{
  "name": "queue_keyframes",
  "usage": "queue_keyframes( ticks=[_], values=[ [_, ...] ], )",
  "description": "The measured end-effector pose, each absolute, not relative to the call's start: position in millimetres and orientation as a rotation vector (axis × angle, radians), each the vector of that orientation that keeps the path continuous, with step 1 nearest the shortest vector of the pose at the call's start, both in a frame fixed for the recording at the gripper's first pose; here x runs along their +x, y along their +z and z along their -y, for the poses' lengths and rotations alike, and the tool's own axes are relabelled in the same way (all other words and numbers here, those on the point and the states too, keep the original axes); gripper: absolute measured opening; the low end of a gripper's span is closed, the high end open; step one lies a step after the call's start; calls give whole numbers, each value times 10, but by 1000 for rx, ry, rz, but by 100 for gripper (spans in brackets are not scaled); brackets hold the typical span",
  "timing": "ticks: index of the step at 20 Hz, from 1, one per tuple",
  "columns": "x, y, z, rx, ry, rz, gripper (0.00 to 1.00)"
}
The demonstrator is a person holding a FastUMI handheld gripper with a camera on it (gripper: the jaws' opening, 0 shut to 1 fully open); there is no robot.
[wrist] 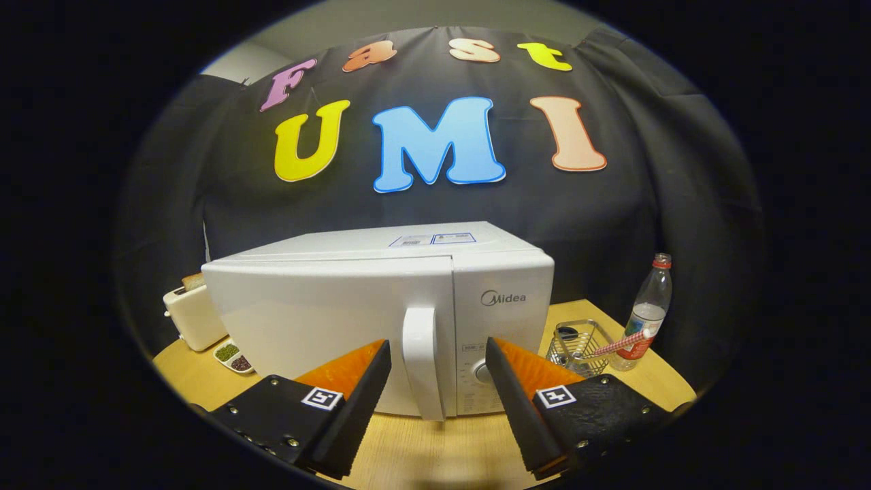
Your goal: Open the microwave, put the food inside, and close the microwave door.
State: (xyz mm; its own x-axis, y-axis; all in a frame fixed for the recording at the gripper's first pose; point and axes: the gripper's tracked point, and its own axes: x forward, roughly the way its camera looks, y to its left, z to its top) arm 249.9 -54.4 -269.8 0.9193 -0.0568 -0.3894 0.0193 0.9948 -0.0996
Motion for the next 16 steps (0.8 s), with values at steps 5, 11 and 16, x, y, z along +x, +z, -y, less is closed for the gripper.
queue_keyframes(
  ticks=[5,11,16],
  values=[
    [2569,-2715,482,-172,-31,-388,53],
    [2538,-2722,441,-170,-53,-409,23],
    [2543,-2712,458,-138,-42,-454,9]
  ],
)
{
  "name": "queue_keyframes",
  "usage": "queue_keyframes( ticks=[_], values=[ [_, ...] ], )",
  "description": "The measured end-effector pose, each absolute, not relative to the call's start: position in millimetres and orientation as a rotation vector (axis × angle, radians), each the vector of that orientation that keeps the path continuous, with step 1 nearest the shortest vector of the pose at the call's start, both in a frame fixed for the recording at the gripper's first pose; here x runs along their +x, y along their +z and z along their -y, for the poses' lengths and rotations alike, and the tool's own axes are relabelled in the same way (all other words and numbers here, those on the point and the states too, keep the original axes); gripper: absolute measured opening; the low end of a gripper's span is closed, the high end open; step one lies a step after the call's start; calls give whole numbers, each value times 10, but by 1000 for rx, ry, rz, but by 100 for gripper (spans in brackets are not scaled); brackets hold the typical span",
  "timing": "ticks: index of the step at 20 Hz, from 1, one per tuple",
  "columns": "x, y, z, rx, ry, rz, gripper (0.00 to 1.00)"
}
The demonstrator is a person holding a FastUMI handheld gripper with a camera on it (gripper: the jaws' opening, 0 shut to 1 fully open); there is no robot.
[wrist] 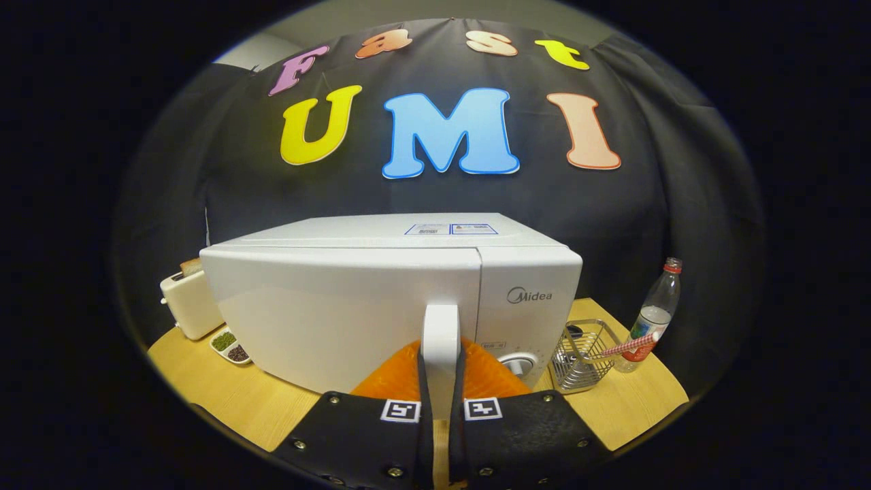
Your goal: Open the microwave, put the food inside, and close the microwave door.
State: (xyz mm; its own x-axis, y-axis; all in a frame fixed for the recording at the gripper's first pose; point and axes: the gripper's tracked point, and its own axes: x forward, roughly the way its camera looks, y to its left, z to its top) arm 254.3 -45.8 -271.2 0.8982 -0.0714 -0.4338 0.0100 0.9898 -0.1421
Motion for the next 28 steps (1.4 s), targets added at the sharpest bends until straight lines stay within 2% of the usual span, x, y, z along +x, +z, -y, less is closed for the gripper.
queue_keyframes(
  ticks=[4,12,16,28],
  values=[
    [2505,-2714,432,-124,-55,-486,9],
    [1933,-2645,240,-162,-69,-489,10],
    [1606,-2610,61,-111,-40,-519,22],
    [827,-2572,-557,-159,8,-558,22]
  ],
)
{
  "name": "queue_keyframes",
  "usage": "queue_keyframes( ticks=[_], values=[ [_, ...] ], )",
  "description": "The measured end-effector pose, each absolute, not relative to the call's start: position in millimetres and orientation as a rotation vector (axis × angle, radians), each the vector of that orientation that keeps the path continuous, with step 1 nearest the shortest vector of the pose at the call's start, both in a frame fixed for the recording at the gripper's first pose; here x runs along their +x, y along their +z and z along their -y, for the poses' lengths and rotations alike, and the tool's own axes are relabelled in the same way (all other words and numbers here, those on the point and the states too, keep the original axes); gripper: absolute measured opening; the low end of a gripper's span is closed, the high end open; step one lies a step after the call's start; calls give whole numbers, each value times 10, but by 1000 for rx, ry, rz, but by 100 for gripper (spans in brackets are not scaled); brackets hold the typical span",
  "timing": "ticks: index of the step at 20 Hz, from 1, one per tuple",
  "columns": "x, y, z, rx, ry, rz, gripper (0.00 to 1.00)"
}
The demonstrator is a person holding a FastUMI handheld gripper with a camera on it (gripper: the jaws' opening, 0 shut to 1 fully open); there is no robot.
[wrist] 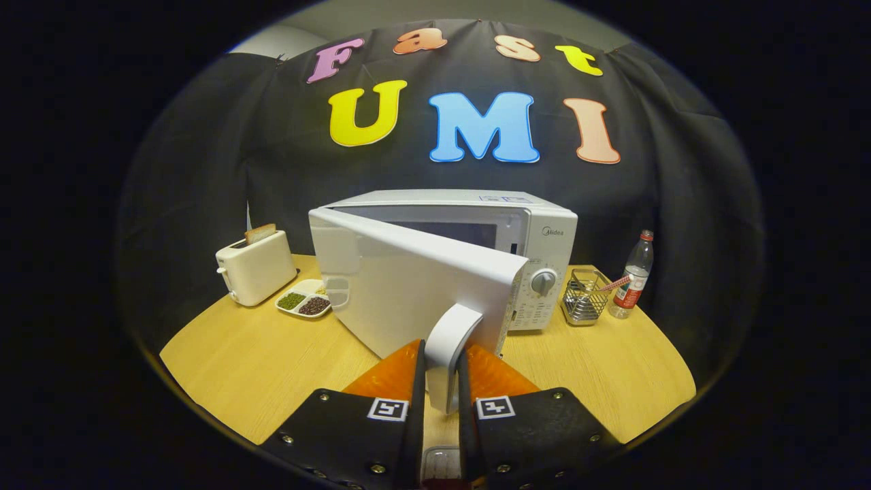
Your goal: Open the microwave, put the food inside, and close the microwave door.
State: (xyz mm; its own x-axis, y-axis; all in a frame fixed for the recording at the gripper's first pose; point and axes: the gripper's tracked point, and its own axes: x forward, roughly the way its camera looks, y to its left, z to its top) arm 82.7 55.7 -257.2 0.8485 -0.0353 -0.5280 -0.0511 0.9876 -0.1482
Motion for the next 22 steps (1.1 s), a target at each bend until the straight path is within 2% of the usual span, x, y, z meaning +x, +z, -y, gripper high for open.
queue_keyframes(
  ticks=[22],
  values=[
    [55,-2707,-1888,-126,126,-593,23]
  ],
)
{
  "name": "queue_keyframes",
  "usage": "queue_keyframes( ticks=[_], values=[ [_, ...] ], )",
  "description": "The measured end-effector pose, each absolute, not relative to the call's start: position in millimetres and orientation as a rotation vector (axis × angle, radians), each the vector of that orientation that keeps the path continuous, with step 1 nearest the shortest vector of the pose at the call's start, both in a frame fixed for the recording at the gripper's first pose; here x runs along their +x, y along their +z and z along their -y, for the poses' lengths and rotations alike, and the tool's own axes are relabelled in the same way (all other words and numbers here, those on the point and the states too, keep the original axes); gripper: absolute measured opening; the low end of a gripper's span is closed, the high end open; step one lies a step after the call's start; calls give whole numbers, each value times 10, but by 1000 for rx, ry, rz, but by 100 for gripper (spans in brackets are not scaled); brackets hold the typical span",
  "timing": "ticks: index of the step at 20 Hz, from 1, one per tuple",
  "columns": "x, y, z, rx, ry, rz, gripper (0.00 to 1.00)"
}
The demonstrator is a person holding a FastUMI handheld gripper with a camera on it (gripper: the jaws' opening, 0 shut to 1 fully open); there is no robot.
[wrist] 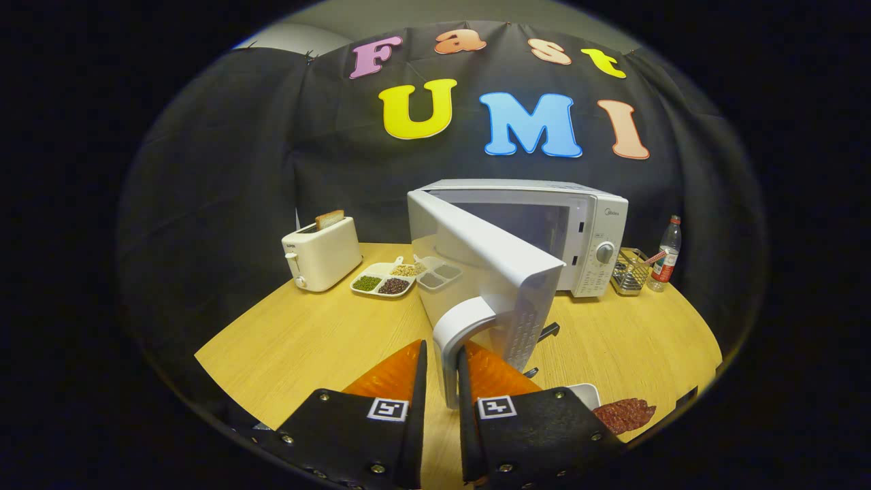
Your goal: Open the microwave, put the food inside, and close the microwave door.
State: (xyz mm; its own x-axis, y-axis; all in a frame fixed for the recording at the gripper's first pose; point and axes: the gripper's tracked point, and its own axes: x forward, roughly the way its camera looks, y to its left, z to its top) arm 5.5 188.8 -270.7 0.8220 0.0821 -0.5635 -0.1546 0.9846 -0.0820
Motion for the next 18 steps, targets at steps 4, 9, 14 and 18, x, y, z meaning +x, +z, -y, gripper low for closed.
queue_keyframes(
  ticks=[4,9,14,18],
  values=[
    [3,-2765,-2073,-132,136,-594,23],
    [-75,-2789,-2307,-171,151,-588,23],
    [-168,-2805,-2491,-166,188,-600,23],
    [-376,-2787,-2836,-126,346,-609,25]
  ],
)
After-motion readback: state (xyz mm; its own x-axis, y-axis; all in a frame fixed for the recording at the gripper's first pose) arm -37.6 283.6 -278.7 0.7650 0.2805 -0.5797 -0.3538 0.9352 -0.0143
